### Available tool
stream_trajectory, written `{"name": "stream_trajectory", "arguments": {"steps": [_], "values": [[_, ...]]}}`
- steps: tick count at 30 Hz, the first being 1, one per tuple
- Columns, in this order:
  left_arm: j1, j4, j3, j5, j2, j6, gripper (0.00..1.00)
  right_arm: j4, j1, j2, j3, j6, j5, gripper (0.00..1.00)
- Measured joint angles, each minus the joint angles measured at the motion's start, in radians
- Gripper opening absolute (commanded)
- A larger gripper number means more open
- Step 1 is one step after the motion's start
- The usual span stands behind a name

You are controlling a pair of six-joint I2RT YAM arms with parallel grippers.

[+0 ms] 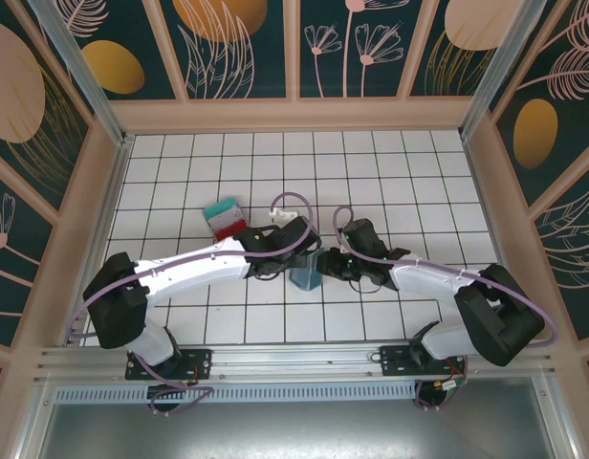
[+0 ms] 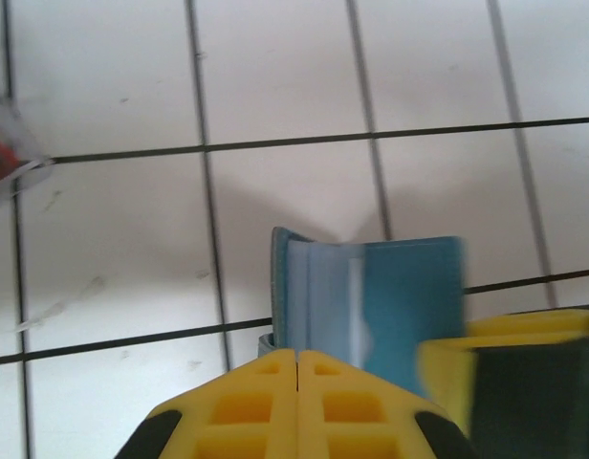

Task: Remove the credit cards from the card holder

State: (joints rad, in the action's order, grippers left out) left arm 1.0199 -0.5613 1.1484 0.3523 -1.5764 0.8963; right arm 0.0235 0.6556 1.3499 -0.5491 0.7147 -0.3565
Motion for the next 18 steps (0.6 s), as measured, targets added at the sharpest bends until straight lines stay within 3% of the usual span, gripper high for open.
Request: {"name": "stream_trajectory", "arguments": {"steps": [2,6,9,11,12,18], "values": [[-0.022,0.003,-0.051,0.000,0.022,0.000,0.00,-0.011,-0.007,-0.003,0.002,0.000,0.006,0.00],[-0.067,0.012,-0.153,-0.008,0.067,0.005,0.18,-0.024,-0.009,-0.003,0.006,-0.007,0.012,0.00],[-0.082,0.031,-0.204,-0.018,0.082,0.011,0.52,-0.024,-0.009,-0.003,0.006,-0.006,0.011,0.00],[-0.085,0.037,-0.217,-0.031,0.085,0.021,0.59,-0.020,-0.009,-0.001,0.006,-0.003,0.010,0.00],[-0.085,0.042,-0.217,-0.037,0.087,0.024,0.68,-0.017,-0.009,0.002,0.006,-0.002,0.008,0.00],[-0.085,0.145,-0.236,-0.095,0.137,0.055,0.62,-0.002,-0.009,0.011,0.012,0.002,0.008,0.00]]}}
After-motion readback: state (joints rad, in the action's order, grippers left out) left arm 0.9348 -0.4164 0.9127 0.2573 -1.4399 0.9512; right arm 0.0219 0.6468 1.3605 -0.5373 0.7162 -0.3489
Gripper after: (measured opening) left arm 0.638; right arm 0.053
